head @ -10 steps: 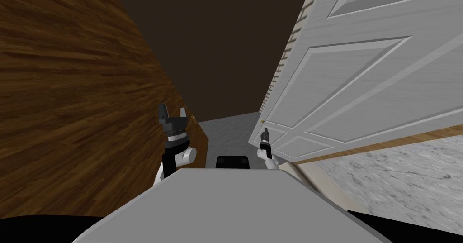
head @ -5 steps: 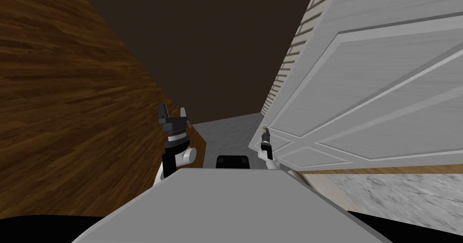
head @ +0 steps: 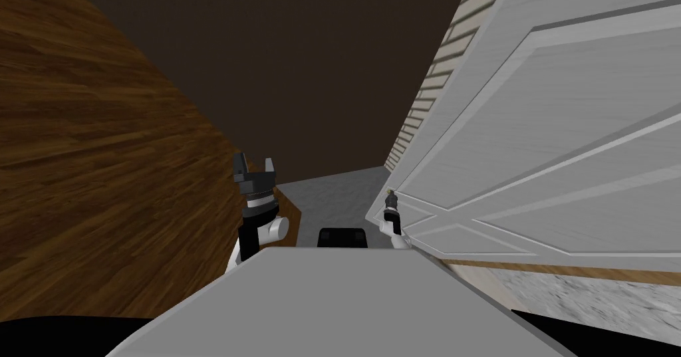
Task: Push the door open
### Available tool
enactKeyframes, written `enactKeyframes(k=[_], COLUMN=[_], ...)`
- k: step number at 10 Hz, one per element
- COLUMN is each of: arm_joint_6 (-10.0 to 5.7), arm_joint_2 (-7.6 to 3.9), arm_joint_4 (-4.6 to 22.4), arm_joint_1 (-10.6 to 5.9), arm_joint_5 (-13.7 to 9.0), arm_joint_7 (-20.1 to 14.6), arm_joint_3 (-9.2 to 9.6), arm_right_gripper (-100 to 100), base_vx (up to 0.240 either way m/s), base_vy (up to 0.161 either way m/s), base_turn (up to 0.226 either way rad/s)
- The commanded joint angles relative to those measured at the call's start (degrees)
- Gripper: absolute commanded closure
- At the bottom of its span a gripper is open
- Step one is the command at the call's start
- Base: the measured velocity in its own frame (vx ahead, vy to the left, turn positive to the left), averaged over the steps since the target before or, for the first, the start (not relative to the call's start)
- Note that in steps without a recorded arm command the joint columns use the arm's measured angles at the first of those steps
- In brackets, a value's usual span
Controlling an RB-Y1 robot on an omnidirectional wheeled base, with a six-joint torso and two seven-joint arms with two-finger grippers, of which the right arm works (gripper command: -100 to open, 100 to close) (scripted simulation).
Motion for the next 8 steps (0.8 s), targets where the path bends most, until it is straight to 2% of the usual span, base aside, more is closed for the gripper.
enactKeyframes(k=[1,4,8], arm_joint_6=[0.04,0.04,0.61], arm_joint_2=[0.1,0.1,-0.66], arm_joint_4=[0.1,0.1,0.2], arm_joint_1=[0.14,0.14,0.19], arm_joint_5=[0.0,0.0,-1.4], arm_joint_7=[0.0,0.0,0.8], arm_joint_3=[0.04,0.04,-2.32], arm_right_gripper=[100,100,100], base_vx=[-0.027,-0.009,0.162], base_vy=[0.011,0.004,0.015], base_turn=[0.001,-0.001,-0.049])
